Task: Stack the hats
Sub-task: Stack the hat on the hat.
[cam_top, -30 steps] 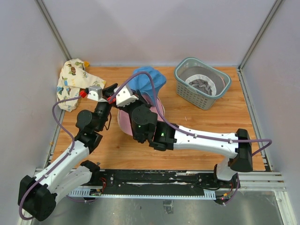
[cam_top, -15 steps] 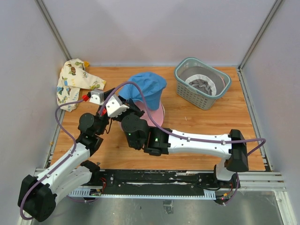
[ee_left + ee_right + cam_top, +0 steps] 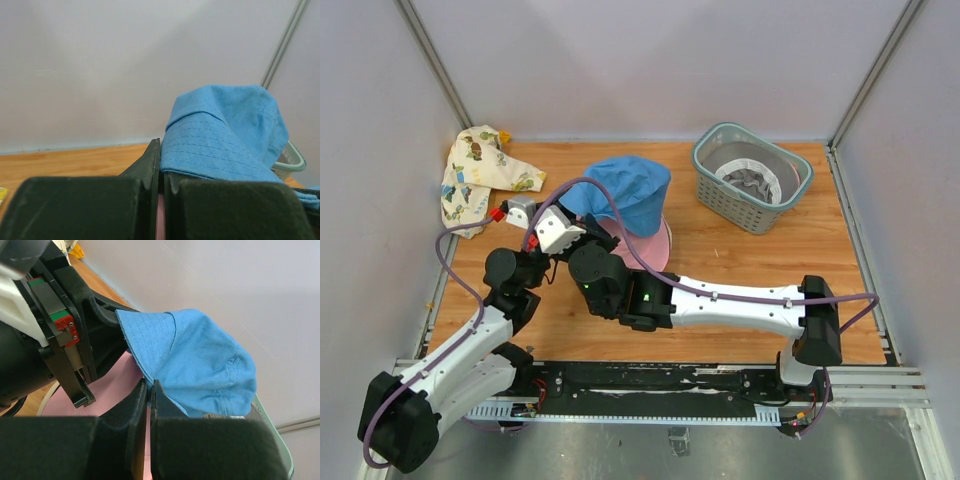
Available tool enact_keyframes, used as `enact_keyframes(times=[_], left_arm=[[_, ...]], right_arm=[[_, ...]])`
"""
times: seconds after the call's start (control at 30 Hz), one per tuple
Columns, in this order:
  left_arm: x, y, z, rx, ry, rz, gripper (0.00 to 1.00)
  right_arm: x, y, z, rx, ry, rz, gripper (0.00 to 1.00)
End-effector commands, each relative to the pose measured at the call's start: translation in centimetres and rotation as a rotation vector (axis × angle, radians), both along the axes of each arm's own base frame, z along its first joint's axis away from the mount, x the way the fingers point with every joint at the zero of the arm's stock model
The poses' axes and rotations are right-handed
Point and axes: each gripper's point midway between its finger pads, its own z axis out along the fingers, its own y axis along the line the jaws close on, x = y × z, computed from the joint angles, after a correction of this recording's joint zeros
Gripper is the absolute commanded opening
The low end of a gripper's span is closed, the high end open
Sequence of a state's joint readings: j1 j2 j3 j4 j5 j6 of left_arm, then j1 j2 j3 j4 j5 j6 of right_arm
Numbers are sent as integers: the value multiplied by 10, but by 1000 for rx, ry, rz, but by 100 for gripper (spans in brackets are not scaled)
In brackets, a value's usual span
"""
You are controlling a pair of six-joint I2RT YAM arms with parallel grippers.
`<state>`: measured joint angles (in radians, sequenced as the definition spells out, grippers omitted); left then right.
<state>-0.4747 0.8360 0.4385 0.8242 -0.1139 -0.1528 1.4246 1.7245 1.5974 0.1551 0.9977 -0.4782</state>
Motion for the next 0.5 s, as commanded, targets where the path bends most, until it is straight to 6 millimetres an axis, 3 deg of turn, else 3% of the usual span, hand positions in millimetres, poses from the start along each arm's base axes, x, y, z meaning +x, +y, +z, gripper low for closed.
enact_keyframes(times=[0.0,0.33,0.47], left_arm=[[1,18,14,-27,-74,97,0],[16,28,35,-45,-131,193,1],[7,50,28,-134,-146,266,0]], right_arm=[[-5,5,13,42,-3,14,1],[-4,3,15,26,-15,6,0],[-5,0,12,27,-3,9,1]])
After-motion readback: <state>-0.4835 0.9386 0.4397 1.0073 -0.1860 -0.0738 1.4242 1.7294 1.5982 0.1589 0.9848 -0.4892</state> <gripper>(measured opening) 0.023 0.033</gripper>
